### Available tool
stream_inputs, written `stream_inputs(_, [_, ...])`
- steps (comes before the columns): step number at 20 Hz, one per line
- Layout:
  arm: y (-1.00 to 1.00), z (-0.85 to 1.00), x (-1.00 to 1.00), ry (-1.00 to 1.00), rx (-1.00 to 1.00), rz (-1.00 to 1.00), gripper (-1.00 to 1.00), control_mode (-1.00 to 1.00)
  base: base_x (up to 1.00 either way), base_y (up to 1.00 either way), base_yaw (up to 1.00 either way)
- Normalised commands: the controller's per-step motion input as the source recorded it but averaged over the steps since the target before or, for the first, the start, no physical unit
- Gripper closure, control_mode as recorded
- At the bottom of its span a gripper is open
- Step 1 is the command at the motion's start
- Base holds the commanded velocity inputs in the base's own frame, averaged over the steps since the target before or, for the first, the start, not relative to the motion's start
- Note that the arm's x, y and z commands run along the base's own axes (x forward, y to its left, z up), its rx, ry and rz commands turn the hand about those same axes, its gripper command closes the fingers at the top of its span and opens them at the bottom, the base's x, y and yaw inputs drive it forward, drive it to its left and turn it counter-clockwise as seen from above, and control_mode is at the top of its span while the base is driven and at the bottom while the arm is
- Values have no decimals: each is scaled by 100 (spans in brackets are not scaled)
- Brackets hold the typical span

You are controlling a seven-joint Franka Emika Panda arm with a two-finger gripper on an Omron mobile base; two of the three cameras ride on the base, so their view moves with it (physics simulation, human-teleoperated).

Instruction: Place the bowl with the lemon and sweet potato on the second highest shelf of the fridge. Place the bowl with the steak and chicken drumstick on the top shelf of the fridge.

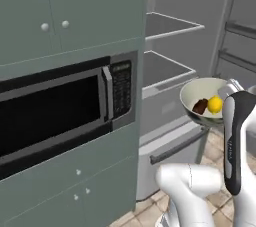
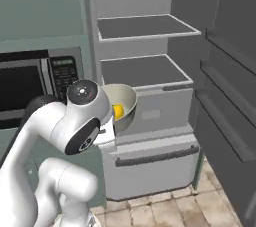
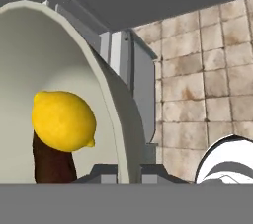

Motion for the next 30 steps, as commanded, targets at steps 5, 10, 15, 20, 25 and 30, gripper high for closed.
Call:
stream_inputs(5, [0, 0, 0, 0, 0, 0, 100, 100, 7, -78, 73])
stream_inputs(10, [0, 0, 0, 0, 0, 0, 100, 100, 0, -92, 57])
stream_inputs(15, [0, 0, 0, 0, 0, 0, 100, 100, 12, -59, 25])
stream_inputs(20, [0, 0, 0, 0, 0, 0, 100, 100, 40, -52, 5])
stream_inputs(25, [0, 0, 0, 0, 0, 0, 100, 100, 78, -2, -1])
stream_inputs(30, [-13, -16, 32, 0, 0, -3, 100, -100, 53, 0, 0])
